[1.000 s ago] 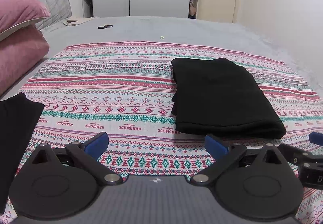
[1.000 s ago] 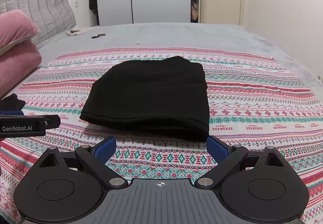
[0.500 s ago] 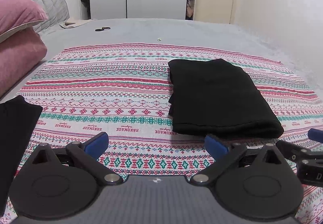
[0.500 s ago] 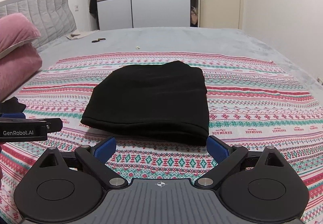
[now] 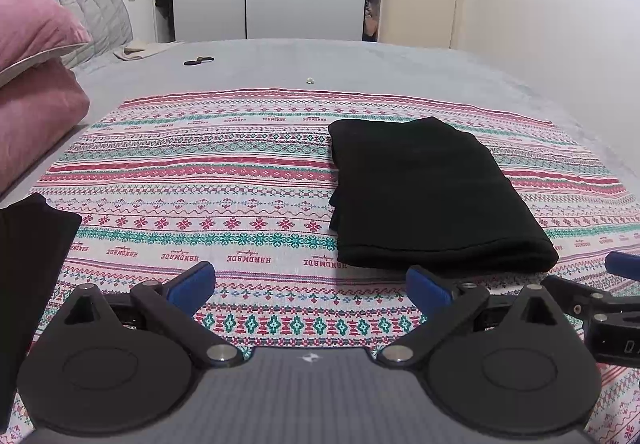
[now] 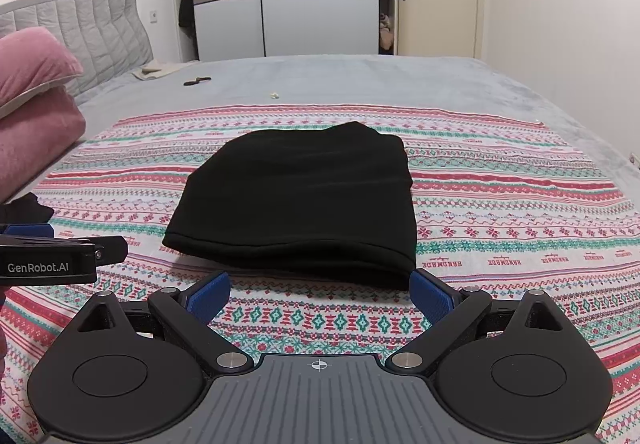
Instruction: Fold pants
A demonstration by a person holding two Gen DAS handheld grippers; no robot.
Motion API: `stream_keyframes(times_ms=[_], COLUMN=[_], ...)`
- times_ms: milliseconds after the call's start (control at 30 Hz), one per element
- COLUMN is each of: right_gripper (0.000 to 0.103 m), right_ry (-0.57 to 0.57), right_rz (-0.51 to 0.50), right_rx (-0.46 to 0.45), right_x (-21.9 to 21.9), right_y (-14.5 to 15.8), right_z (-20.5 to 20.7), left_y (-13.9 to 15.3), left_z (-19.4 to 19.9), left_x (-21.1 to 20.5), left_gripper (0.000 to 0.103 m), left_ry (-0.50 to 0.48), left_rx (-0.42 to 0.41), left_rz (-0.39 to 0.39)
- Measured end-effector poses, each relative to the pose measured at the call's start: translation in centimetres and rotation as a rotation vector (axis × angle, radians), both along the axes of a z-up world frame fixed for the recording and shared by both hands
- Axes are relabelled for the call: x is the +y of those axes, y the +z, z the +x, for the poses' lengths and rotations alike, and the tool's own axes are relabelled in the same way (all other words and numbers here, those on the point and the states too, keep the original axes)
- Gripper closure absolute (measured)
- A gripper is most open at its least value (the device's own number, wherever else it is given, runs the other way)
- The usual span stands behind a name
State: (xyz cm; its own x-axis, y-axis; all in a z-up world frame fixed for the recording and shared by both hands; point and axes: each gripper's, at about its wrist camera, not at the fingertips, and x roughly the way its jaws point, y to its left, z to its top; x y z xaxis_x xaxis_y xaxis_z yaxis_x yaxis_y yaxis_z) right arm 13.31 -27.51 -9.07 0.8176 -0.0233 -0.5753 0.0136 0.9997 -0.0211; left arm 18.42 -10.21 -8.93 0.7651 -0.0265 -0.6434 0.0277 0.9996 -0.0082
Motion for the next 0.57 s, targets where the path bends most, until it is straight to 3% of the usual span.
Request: stream_keyframes(times_ms=[567], right_gripper=[0.005], right_ry=[0.006], right_rz=[-0.005], right_rx=[0.002], right_x=[0.39], right_y=[-0.06], right_z=[-0.09], left_y=[0.07], left_z=[0.04], left_x=[-0.09], left_gripper=[0.000], left_ry=[0.005], left_rx=[0.006], left_rz=[-0.001])
